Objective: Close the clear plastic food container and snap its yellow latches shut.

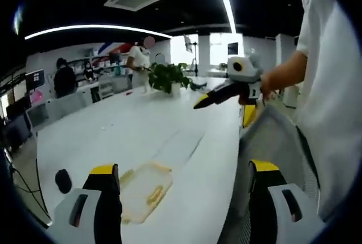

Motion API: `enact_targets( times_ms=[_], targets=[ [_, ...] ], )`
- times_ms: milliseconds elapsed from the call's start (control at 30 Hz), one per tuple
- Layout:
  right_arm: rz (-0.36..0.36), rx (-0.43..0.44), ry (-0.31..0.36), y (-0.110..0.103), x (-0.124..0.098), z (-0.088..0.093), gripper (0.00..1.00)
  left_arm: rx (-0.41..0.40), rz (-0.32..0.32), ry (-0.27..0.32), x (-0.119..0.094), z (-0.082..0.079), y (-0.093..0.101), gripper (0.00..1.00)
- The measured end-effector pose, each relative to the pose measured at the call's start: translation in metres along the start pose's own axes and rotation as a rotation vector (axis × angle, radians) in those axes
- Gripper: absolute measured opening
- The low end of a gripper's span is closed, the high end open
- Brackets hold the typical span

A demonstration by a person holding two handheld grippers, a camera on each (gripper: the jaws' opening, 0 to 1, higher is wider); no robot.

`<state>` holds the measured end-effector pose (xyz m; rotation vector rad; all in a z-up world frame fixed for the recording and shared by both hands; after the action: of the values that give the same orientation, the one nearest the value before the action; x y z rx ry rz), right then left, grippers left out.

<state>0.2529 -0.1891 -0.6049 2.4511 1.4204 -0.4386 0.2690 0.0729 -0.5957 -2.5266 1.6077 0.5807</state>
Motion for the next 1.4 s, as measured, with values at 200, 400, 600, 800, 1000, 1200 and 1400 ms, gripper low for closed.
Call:
enact_targets(
  times_ms=[200,400,600,800,1000,1200,1400],
  targets=[
    [-0.028,-0.035,-0.015,0.007,0.009,-0.005,0.84,0.03,0.014,-0.043,-0.003,0.002,-0.016,0.9],
    [-0.045,-0.086,-0.078,0.014,0.018,-0.003,0.83,0.038,-0.002,-0.086,-0.004,0.009,-0.031,0.88],
    [-0.058,-0.107,-0.109,0.02,0.026,-0.002,0.82,0.046,-0.003,-0.104,-0.005,0.01,-0.042,0.85],
    [-0.085,-0.11,-0.129,0.026,0.036,-0.003,0.81,0.063,0.03,-0.14,-0.007,0.012,-0.054,0.84],
    [-0.098,-0.14,-0.152,0.032,0.046,-0.003,0.81,0.116,0.043,-0.189,-0.007,0.013,-0.067,0.81],
    [-0.11,-0.145,-0.162,0.04,0.055,-0.006,0.8,0.173,0.074,-0.251,-0.005,0.016,-0.078,0.79],
    [-0.144,-0.193,-0.198,0.044,0.065,-0.002,0.76,0.18,0.08,-0.274,-0.002,0.019,-0.088,0.79]
  ],
)
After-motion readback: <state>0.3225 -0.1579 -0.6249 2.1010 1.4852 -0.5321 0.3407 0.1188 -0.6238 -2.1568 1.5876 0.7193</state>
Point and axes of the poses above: the point that each gripper's makers call its tool centre point, and the gripper's own axes: x roughly forward along the fingers, y roughly to its right, z roughly out of its underside, the point moved 8 cm from there along -x, roughly backward along the fingers, and after that the axes turned 8 degrees about -x, right-handed, at the moved point
